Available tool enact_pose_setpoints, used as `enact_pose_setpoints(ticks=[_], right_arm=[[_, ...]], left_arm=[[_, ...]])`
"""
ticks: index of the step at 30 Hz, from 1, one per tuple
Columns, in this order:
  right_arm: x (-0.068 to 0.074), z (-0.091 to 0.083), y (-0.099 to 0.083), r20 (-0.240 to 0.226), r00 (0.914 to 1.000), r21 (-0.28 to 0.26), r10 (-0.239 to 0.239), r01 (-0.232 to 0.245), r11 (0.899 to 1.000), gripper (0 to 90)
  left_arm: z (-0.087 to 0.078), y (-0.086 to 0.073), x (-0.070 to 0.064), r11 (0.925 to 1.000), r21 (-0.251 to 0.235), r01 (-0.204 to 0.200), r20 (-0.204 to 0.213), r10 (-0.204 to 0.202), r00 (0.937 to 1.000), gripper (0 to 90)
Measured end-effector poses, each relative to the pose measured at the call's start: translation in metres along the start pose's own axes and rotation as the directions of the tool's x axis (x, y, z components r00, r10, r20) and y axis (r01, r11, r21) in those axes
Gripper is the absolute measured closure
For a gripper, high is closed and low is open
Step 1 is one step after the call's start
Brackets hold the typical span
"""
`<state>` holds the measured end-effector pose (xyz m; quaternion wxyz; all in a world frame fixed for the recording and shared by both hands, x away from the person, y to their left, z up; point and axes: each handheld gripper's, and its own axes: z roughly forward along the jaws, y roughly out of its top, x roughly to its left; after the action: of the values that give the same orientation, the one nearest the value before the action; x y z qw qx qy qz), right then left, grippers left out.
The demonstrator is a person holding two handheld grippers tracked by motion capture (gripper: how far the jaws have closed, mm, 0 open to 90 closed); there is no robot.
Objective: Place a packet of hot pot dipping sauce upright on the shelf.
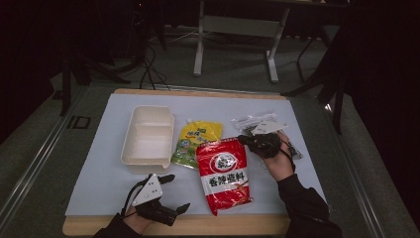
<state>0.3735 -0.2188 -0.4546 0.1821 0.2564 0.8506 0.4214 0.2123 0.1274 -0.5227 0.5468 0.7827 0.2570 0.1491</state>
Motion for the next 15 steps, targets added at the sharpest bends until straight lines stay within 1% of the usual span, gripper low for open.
enact_pose_setpoints(ticks=[1, 5, 6, 7, 8, 9, 10, 11, 12, 14, 15], right_arm=[[0.002, -0.004, 0.001, 0.000, 1.0000, -0.010, -0.006, 0.006, 1.000, 89.5], [0.010, -0.020, 0.007, -0.002, 0.9994, -0.040, -0.033, 0.033, 0.999, 89.5], [0.010, -0.020, 0.007, -0.002, 0.9994, -0.040, -0.033, 0.033, 0.999, 89.5], [0.014, -0.029, 0.010, -0.008, 0.9990, -0.058, -0.045, 0.045, 0.997, 89.5], [0.016, -0.032, 0.011, -0.009, 0.9987, -0.064, -0.050, 0.049, 0.997, 89.5], [0.018, -0.036, 0.012, -0.010, 0.9984, -0.070, -0.056, 0.055, 0.996, 89.5], [0.020, -0.039, 0.013, -0.013, 0.9983, -0.080, -0.057, 0.055, 0.995, 89.5], [0.023, -0.044, 0.014, -0.018, 0.9977, -0.089, -0.065, 0.064, 0.994, 89.5], [0.023, -0.044, 0.014, -0.018, 0.9977, -0.089, -0.065, 0.064, 0.994, 89.5], [0.027, -0.050, 0.015, -0.018, 0.9964, -0.102, -0.083, 0.080, 0.992, 89.5], [0.032, -0.057, 0.016, -0.020, 0.9951, -0.115, -0.096, 0.093, 0.989, 89.5]], left_arm=[[0.000, 0.003, -0.001, 0.9999, 0.008, 0.008, 0.002, -0.008, 1.0000, 2.2], [0.007, 0.015, -0.003, 0.9989, 0.013, 0.045, 0.042, -0.046, 0.9980, 2.2], [0.007, 0.015, -0.003, 0.9989, 0.013, 0.045, 0.042, -0.046, 0.9980, 2.2], [0.012, 0.020, -0.003, 0.9982, 0.022, 0.056, 0.054, -0.057, 0.9969, 2.2], [0.015, 0.023, -0.003, 0.9979, 0.023, 0.060, 0.056, -0.061, 0.9965, 2.2], [0.017, 0.025, -0.002, 0.9979, 0.024, 0.061, 0.058, -0.062, 0.9964, 2.2], [0.020, 0.027, -0.001, 0.9979, 0.029, 0.058, 0.046, -0.059, 0.9972, 2.2], [0.022, 0.028, 0.000, 0.9978, 0.032, 0.058, 0.044, -0.060, 0.9973, 2.2], [0.022, 0.028, 0.000, 0.9978, 0.032, 0.058, 0.044, -0.060, 0.9973, 2.2], [0.026, 0.032, 0.006, 0.9947, 0.039, 0.095, 0.035, -0.096, 0.9948, 2.2], [0.028, 0.035, 0.009, 0.9950, 0.040, 0.092, 0.032, -0.093, 0.9951, 2.2]])
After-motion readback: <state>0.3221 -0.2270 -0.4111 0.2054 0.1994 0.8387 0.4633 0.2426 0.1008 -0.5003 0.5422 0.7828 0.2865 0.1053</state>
